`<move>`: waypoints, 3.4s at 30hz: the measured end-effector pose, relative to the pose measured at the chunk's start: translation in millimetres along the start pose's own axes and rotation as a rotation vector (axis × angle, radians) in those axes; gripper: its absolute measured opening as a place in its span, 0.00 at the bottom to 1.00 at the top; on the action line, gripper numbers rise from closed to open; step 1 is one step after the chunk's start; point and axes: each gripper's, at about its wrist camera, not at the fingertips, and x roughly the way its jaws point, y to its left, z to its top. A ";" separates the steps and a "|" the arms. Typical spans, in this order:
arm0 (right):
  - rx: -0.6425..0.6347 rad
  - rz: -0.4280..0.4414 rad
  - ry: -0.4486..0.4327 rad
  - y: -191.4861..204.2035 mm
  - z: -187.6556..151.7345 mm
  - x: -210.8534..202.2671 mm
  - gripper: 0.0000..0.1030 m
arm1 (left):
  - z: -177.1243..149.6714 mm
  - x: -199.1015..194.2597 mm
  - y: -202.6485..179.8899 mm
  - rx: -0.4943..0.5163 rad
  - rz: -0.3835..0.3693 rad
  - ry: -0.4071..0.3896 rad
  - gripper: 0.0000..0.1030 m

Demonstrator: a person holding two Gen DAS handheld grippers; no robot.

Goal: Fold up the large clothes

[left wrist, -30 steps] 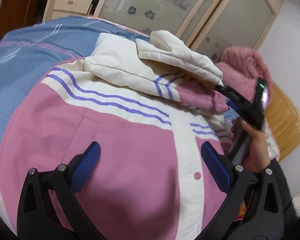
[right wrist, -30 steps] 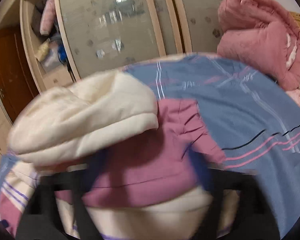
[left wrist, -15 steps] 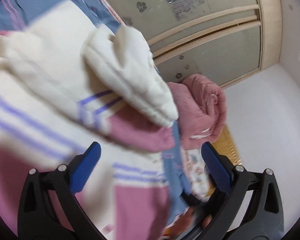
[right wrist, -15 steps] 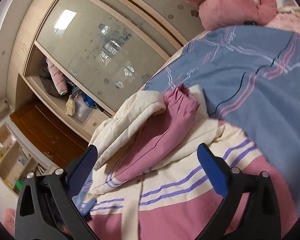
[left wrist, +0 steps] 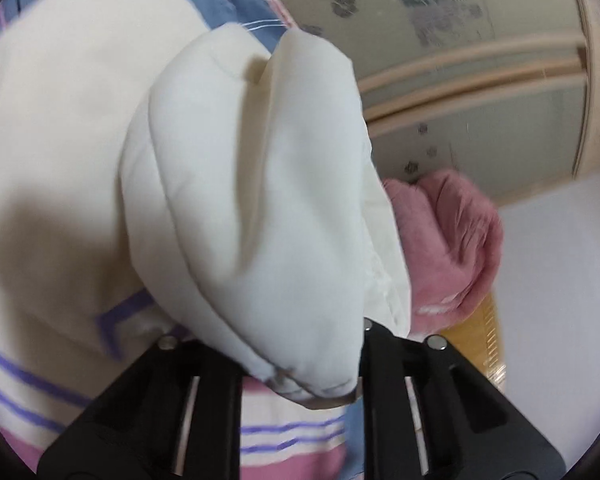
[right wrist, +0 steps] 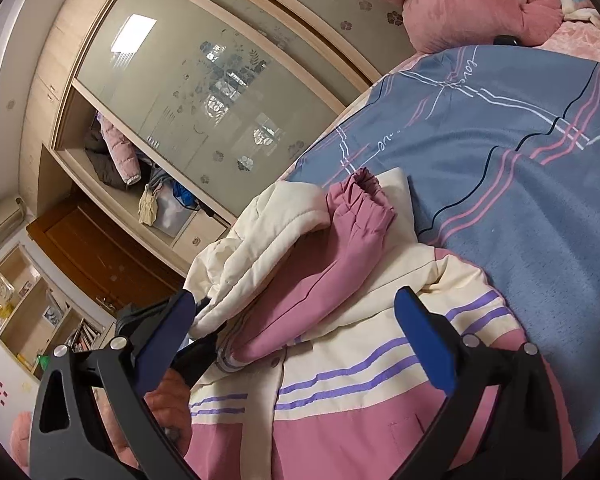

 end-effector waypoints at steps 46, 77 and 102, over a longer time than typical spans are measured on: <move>-0.731 -0.107 -0.137 86.6 -213.7 -228.8 0.99 | -259.4 -311.4 59.9 0.897 0.569 -0.388 0.98; -0.772 -0.177 -0.211 86.1 -238.6 -251.2 0.99 | -286.1 -322.5 76.2 0.886 0.538 -0.363 0.98; -0.618 -0.040 0.180 44.6 -113.4 -188.2 0.99 | -286.1 -312.0 73.9 0.874 0.446 -0.287 0.98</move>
